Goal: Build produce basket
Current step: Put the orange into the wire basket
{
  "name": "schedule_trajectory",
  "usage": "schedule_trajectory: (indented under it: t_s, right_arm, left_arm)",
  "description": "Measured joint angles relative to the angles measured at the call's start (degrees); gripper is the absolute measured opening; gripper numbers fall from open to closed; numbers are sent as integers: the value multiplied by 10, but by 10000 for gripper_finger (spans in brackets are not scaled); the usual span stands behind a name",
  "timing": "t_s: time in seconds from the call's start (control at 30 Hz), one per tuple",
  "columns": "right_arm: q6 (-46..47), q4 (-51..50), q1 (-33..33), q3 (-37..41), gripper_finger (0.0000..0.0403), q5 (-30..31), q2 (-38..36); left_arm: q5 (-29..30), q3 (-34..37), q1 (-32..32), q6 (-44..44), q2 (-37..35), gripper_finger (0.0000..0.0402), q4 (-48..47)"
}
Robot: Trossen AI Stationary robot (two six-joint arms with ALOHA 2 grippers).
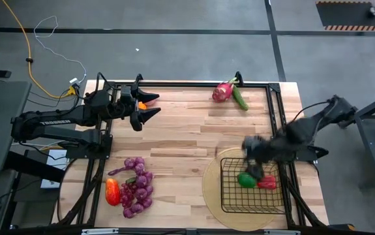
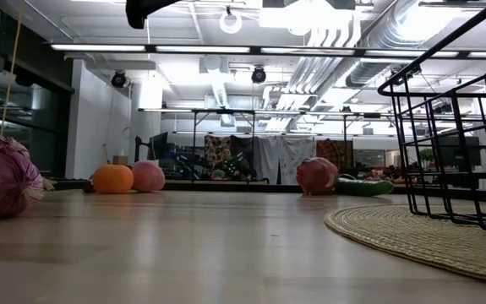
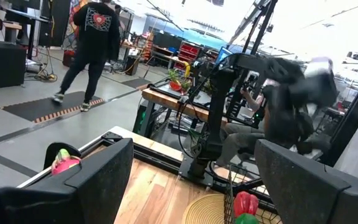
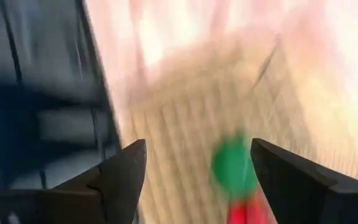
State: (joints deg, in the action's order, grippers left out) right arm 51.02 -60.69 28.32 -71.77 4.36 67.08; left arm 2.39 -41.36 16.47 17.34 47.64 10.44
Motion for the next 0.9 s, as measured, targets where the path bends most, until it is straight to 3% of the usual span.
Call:
schedule_trajectory:
  t_s: [0.13,0.23,0.37,0.53,0.67,0.9]
  right_arm:
    - [-37,40,-78,-3,277,155,-54]
    - [-103,96,-135,27,277,187,-92]
    - [-165,258,-196,130,277,172,-141]
    - [-181,539,-257,277,277,95,-174]
    - [-190,740,-276,344,277,46,-172]
    - [-231,765,-278,351,277,45,-173]
  left_arm:
    - [-7,0,0,6,0,323,0]
    - [-9,0,0,18,0,323,-1]
    - [-9,0,0,10,0,323,-1]
    - [-9,0,0,11,0,323,-1]
    - [-9,0,0,19,0,323,-1]
    - [-8,0,0,20,0,323,-1]
